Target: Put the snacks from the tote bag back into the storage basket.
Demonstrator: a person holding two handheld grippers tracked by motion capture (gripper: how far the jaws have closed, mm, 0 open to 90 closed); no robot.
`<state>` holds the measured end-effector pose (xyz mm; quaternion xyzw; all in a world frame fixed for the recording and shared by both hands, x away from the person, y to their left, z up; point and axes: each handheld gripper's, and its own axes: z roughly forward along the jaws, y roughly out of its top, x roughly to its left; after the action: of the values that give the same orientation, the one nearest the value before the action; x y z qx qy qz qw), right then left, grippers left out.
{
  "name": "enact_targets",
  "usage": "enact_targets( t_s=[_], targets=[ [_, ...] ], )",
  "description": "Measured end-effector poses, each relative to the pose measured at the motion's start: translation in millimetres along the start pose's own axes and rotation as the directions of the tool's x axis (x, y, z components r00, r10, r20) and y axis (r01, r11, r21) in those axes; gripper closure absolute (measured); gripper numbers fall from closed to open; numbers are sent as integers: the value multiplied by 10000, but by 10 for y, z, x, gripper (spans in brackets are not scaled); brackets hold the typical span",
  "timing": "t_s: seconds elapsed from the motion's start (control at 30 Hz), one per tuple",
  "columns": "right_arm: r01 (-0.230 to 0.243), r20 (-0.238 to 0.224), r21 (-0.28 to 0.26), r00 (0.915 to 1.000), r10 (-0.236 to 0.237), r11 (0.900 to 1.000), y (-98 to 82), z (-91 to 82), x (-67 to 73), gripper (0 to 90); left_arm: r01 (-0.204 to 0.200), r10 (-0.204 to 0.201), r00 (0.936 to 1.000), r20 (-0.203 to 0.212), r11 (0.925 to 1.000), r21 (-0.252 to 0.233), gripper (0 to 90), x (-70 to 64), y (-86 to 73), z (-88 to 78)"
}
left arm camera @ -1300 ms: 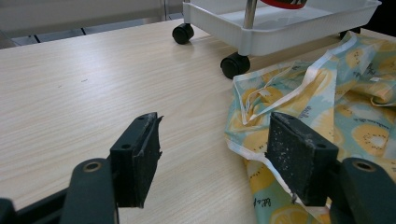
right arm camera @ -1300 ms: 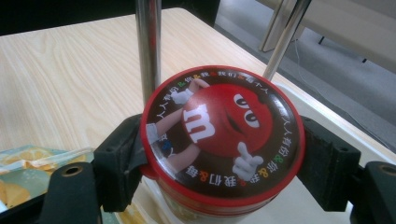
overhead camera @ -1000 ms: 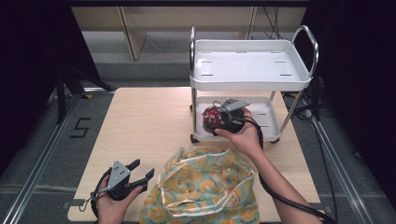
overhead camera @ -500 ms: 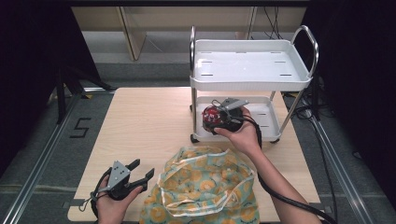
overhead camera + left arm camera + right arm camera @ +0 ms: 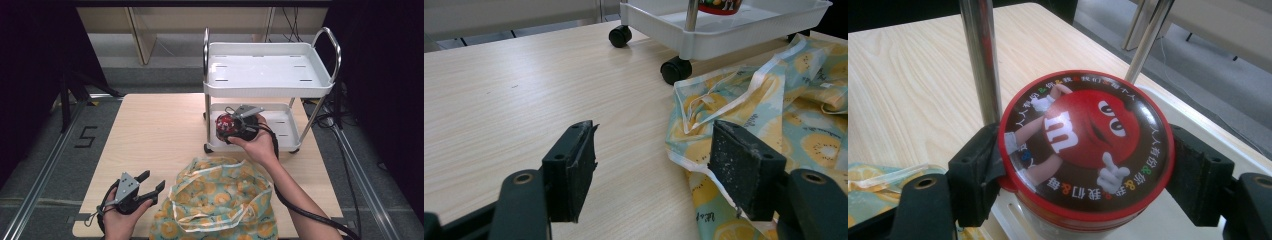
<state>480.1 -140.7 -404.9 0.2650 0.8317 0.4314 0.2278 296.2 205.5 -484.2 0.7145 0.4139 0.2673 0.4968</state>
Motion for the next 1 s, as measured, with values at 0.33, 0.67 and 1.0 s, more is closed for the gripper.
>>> enact_targets(
  t_s=[0.33, 0.67, 1.0],
  targets=[
    [-78, -79, 135, 9999, 80, 9999, 5, 44, 15, 261, -6, 6, 10000, 31, 10000, -58, 343, 4, 1, 0],
    [-344, -265, 239, 9990, 350, 9991, 16, 58, 14, 260, 22, -22, 10000, -26, 10000, -33, 343, 3, 3, -11],
    [-86, 102, 189, 9999, 84, 9998, -9, 118, -19, 260, 23, -23, 10000, 38, 10000, -78, 344, 8, 3, -1]
  ],
)
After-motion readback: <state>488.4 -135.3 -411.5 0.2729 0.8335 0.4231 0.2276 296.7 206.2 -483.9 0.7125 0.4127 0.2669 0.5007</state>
